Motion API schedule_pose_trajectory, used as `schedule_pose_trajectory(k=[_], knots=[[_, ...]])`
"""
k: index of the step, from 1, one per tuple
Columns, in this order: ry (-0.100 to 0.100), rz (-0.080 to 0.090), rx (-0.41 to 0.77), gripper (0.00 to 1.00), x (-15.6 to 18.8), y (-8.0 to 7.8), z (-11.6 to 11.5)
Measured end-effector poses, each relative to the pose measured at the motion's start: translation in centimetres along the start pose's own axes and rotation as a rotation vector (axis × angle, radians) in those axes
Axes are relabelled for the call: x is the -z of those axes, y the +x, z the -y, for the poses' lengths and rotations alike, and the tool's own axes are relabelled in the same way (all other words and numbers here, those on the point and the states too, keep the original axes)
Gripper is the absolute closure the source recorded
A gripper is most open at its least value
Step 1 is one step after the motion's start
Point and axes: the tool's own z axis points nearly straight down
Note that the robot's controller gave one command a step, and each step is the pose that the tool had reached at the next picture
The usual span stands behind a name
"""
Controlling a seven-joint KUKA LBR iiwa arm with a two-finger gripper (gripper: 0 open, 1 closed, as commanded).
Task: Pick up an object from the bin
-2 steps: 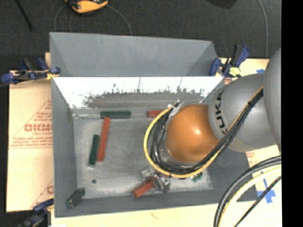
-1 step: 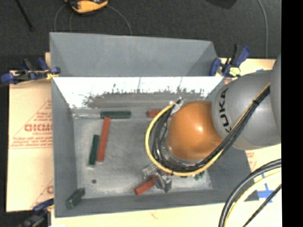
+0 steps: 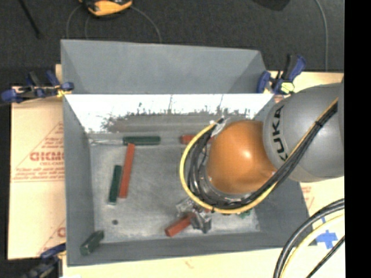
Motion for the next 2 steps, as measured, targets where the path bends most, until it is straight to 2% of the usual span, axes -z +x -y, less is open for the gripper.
schedule_pose_trajectory(k=[2], knots=[[-0.004, -0.006, -0.002, 1.00, 2.2, 0.1, -0.1]])
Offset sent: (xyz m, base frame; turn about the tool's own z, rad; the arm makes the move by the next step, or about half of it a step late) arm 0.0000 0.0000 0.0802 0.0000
